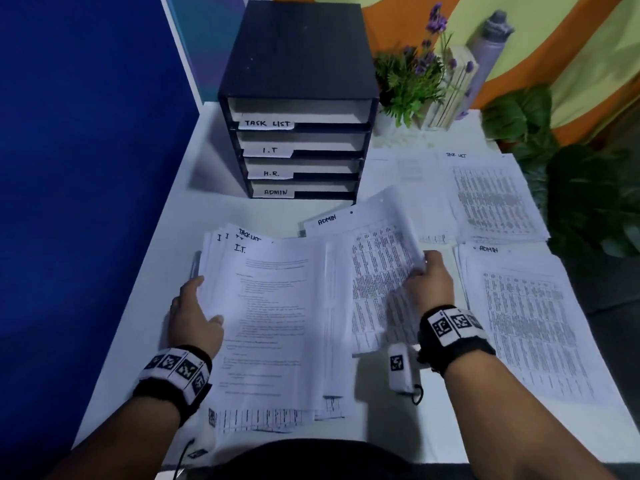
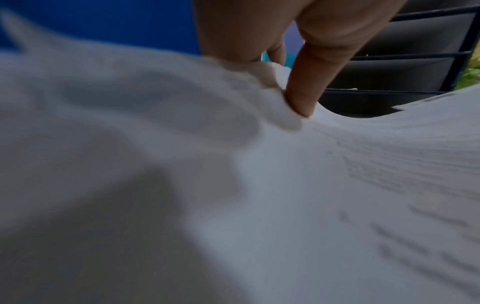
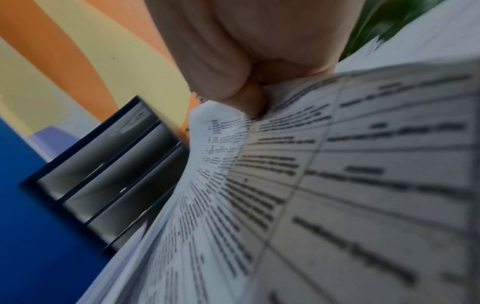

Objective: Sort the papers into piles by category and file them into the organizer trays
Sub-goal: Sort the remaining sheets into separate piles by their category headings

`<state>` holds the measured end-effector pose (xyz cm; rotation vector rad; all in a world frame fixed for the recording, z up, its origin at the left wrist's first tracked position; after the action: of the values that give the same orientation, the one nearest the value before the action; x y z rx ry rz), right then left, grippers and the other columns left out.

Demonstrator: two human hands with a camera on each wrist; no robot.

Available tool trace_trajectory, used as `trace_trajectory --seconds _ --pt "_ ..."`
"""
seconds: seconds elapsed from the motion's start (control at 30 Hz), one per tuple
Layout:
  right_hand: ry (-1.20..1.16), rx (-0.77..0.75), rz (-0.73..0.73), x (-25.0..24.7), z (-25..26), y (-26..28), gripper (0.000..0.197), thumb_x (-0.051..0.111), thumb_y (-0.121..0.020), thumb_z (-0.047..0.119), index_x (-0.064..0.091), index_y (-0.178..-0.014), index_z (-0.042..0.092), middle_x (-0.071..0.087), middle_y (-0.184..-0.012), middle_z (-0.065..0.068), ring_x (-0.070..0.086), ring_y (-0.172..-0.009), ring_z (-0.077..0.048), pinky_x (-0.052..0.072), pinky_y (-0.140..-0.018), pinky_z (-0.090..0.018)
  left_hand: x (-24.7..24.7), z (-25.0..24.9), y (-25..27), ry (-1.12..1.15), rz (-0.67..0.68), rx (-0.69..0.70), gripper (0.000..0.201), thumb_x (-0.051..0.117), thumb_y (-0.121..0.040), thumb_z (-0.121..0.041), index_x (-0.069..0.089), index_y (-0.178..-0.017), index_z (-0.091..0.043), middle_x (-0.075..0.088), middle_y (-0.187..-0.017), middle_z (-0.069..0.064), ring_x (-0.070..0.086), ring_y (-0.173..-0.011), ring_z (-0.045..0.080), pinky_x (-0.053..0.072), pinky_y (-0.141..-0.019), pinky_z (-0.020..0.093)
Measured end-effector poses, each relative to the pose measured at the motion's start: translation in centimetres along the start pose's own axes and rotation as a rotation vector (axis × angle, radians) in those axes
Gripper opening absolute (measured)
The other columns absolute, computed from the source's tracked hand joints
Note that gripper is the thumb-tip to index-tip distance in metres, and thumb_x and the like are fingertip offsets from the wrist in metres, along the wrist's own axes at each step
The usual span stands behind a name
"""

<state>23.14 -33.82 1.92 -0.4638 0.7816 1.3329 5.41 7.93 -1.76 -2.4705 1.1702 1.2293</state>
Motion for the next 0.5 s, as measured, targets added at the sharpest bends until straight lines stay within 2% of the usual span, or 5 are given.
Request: trace_trajectory --seconds 0.1,0.17,0.27,0.43,0.5 --pt "0.030 0.073 -0.083 -5.1 -3.4 -1.7 0.033 0.036 -0.090 -0.004 0.049 -0.118 0.007 0.049 -0.074 -0.007 0.046 -0.065 -0.025 0.032 -0.054 -0.027 0.4 0.4 -0.3 0.004 -0.002 -0.039 0.069 0.060 -0.084 0.005 0.037 -0.143 -0.023 0.042 -0.138 0.021 0.047 -0.122 0.039 0.040 -0.102 0.045" --pt "0.070 0.121 -0.142 -8.4 -5.9 -2.5 0.027 0.036 -0.090 -0.003 0.051 -0.111 0.005 0.050 -0.073 -0.010 0.051 -0.069 -0.031 0.038 -0.060 -0.031 0.8 0.6 -0.5 -0.013 -0.006 -0.065 0.069 0.059 -0.084 0.005 0.036 -0.144 -0.021 0.040 -0.139 0.023 0.047 -0.121 0.042 0.041 -0.103 0.047" --pt "0.127 0.216 -0.185 -12.7 -10.0 -3.3 0.024 0.037 -0.088 -0.002 0.053 -0.104 0.003 0.054 -0.087 -0.021 0.055 -0.082 -0.038 0.040 -0.068 -0.037 1.6 1.0 -0.6 -0.025 0.005 -0.093 0.070 0.056 -0.085 0.006 0.034 -0.146 -0.018 0.038 -0.140 0.025 0.046 -0.121 0.044 0.040 -0.104 0.050" --pt "0.212 0.376 -0.186 -18.4 -15.9 -4.2 0.028 0.041 -0.083 0.004 0.054 -0.108 0.008 0.059 -0.100 -0.020 0.058 -0.092 -0.042 0.051 -0.082 -0.048 2.1 1.3 -0.8 -0.076 0.003 -0.137 0.069 0.058 -0.086 0.000 0.032 -0.147 -0.017 0.037 -0.142 0.026 0.044 -0.124 0.045 0.038 -0.106 0.052" --pt "0.284 0.421 -0.218 -20.0 -17.2 -4.4 0.028 0.044 -0.083 0.008 0.053 -0.109 0.011 0.059 -0.107 -0.019 0.057 -0.098 -0.043 0.048 -0.089 -0.052 2.2 1.2 -1.0 -0.111 0.002 -0.146 0.066 0.060 -0.087 -0.007 0.032 -0.147 -0.014 0.037 -0.143 0.027 0.043 -0.125 0.045 0.038 -0.106 0.051"
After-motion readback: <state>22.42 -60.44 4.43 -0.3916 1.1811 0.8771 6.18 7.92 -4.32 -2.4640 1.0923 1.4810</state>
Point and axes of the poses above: each hand's wrist, its own y-axis away from the middle knuckle, its own x-axis out of the palm, z = x × y, the point moved 10 cm from there along -y, towards the middle knuckle
